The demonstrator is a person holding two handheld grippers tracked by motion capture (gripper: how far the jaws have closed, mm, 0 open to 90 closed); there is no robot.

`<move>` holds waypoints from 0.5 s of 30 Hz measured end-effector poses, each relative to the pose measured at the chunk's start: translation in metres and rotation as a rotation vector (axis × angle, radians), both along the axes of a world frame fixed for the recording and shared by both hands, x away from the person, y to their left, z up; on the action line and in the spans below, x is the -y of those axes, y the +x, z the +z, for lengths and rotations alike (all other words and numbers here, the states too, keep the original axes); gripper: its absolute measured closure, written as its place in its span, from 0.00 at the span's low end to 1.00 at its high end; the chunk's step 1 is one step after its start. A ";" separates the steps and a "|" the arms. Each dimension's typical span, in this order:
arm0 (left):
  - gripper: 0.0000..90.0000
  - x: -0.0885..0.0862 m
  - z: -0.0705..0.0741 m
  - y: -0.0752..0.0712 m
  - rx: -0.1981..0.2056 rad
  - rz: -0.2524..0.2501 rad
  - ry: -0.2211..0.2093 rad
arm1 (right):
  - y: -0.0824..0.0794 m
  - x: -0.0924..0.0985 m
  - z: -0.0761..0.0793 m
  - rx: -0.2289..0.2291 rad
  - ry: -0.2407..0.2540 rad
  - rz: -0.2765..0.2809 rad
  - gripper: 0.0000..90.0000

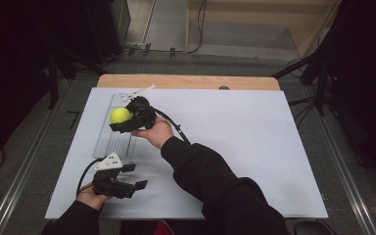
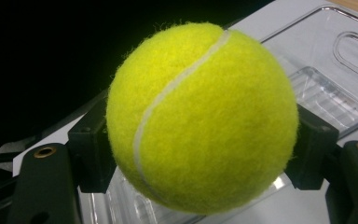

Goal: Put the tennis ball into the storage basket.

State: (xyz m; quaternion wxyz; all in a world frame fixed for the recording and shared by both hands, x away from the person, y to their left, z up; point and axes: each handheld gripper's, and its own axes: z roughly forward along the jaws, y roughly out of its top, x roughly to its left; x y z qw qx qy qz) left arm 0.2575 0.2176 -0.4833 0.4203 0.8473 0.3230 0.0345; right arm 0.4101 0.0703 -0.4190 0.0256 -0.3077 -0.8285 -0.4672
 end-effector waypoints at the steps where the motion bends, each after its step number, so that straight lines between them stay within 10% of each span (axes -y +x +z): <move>1: 0.23 0.000 0.000 0.000 0.001 0.001 -0.003 | 0.001 -0.001 -0.001 0.004 0.004 -0.001 0.26; 15: 0.23 0.000 0.000 0.000 0.001 -0.003 -0.005 | 0.007 -0.011 -0.007 -0.035 0.022 -0.007 0.25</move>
